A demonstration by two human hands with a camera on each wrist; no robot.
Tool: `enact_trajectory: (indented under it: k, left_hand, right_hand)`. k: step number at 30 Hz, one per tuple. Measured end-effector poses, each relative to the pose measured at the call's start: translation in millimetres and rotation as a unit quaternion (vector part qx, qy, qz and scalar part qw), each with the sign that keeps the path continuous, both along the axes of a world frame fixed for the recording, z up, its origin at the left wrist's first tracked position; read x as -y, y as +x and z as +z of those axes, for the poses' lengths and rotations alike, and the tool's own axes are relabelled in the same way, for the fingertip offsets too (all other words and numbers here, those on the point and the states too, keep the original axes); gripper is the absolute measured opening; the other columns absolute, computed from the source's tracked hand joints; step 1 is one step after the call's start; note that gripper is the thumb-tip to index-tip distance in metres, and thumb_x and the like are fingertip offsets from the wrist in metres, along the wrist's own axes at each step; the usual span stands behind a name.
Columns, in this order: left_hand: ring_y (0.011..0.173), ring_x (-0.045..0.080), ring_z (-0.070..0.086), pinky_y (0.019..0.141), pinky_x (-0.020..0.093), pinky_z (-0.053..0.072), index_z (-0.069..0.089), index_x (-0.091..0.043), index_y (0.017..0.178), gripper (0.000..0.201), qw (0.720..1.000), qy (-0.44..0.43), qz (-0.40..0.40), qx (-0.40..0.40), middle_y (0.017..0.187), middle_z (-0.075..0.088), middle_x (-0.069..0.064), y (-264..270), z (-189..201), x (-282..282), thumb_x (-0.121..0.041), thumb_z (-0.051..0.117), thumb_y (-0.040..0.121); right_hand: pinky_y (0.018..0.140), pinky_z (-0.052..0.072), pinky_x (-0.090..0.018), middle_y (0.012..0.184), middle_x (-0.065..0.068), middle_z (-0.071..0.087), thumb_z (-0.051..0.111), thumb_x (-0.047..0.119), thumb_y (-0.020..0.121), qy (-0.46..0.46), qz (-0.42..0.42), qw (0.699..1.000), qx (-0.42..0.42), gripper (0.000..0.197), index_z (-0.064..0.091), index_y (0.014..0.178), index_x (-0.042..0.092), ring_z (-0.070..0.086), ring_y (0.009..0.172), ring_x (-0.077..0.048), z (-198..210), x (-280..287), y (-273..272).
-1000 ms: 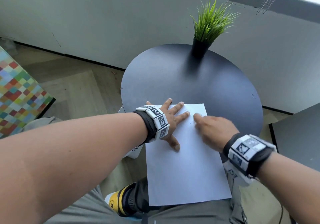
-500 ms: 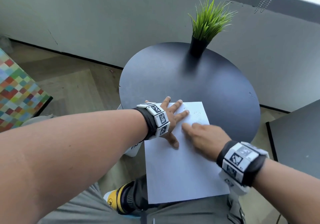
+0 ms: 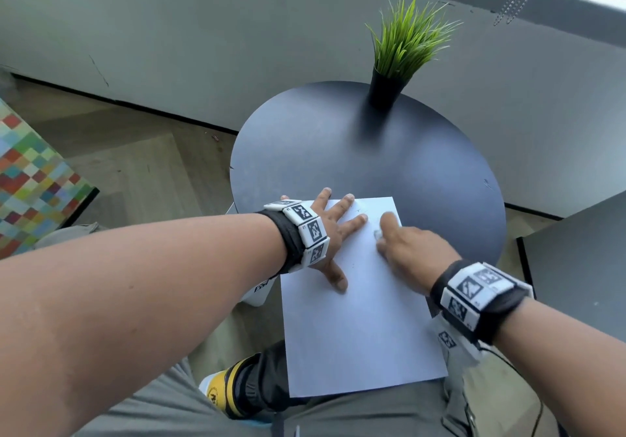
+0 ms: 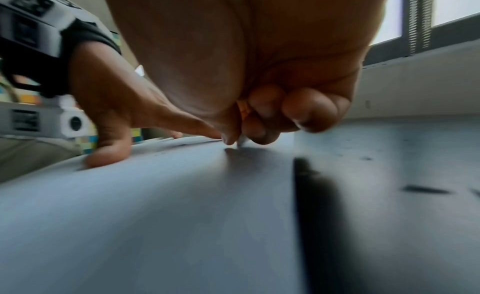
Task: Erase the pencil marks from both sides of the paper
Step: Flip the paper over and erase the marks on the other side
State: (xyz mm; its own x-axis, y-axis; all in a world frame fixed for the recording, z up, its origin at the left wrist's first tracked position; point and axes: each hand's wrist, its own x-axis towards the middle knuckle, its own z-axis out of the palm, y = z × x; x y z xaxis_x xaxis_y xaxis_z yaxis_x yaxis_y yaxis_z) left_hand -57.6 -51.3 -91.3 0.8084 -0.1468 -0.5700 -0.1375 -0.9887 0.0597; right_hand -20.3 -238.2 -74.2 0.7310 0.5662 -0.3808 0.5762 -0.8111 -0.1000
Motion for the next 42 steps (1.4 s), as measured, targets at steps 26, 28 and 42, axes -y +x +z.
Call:
enact_trajectory:
  k: [26, 28, 42]
  left_hand:
    - [0.147, 0.037, -0.022, 0.094, 0.086, 0.018, -0.018, -0.046, 0.150, 0.131, 1.000, 0.004, 0.001, 0.003, 0.160, -0.028, -0.007, 1.1, 5.1, 2.2, -0.089, 0.063, 0.057]
    - [0.147, 0.039, -0.021, 0.093, 0.086, 0.020, -0.019, -0.048, 0.149, 0.129, 1.000, 0.008, -0.002, 0.003, 0.161, -0.028, -0.007, 1.9, 3.7, 3.9, -0.090, 0.062, 0.057]
    - [0.147, 0.039, -0.021, 0.094, 0.084, 0.021, -0.018, -0.049, 0.149, 0.129, 1.000, 0.010, 0.000, 0.011, 0.161, -0.028, -0.006, 2.1, 1.3, 5.4, -0.089, 0.062, 0.056]
  right_hand:
    - [0.064, 0.047, -0.037, 0.102, -0.007, 0.065, 0.036, 0.023, 0.098, -0.062, 0.083, 0.994, 0.035, 0.015, 0.027, 0.109, 0.023, 0.065, 0.088, -0.037, -0.6, -9.9, -15.7]
    - [0.069, 0.052, -0.042, 0.102, -0.009, 0.066, 0.035, 0.022, 0.098, -0.055, 0.028, 0.996, 0.060, 0.013, 0.022, 0.101, 0.023, 0.064, 0.084, -0.038, 2.6, -2.1, 7.0]
    - [0.061, 0.038, -0.036, 0.102, -0.008, 0.067, 0.035, 0.024, 0.096, -0.066, 0.097, 0.992, 0.049, 0.026, 0.030, 0.122, 0.019, 0.064, 0.088, -0.038, 0.7, -12.5, -23.7]
